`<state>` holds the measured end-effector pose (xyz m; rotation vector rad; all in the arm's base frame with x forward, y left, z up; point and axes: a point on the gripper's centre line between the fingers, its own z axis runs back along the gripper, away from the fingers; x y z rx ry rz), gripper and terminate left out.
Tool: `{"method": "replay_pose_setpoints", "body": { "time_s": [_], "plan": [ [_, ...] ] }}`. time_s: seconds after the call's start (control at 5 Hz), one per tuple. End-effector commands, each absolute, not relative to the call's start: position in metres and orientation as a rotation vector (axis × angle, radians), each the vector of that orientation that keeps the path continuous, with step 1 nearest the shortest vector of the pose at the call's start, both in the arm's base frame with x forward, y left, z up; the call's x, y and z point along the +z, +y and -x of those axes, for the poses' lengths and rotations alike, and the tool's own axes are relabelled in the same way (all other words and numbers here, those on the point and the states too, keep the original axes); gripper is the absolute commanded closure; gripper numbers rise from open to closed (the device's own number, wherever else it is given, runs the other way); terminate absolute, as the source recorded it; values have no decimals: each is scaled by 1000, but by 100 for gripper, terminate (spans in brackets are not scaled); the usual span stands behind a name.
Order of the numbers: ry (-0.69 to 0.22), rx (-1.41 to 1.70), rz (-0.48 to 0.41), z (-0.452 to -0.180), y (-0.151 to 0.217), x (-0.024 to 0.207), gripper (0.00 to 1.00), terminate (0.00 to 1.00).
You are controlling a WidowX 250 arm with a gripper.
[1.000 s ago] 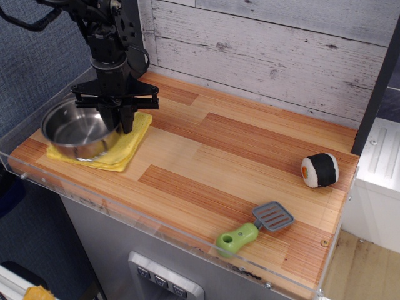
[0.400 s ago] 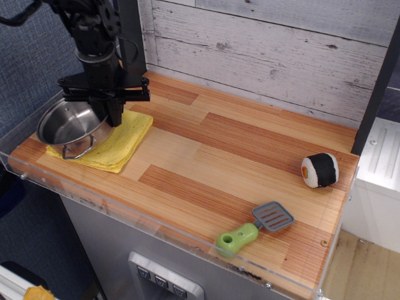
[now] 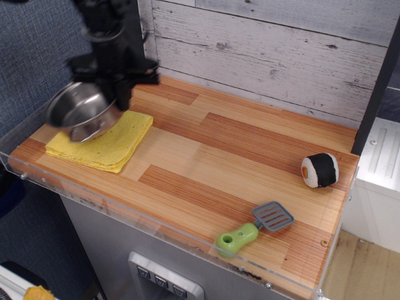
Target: Place the pot right beside the black/white spool
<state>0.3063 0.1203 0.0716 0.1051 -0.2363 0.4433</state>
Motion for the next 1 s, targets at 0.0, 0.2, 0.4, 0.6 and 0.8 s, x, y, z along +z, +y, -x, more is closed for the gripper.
{"method": "replay_pose_setpoints", "body": {
  "time_s": [0.0,0.2,0.4,0.6,0.8],
  "plan": [
    [-374,333,-139,-337,63,116,100,0],
    [-364,253,-126,-355,23,111,100,0],
    [-369,193,-92,-367,-23,101,100,0],
    [-349,121,-78,-372,-58,93,100,0],
    [-348,58,-54,-381,-94,85,100,0]
  ]
}}
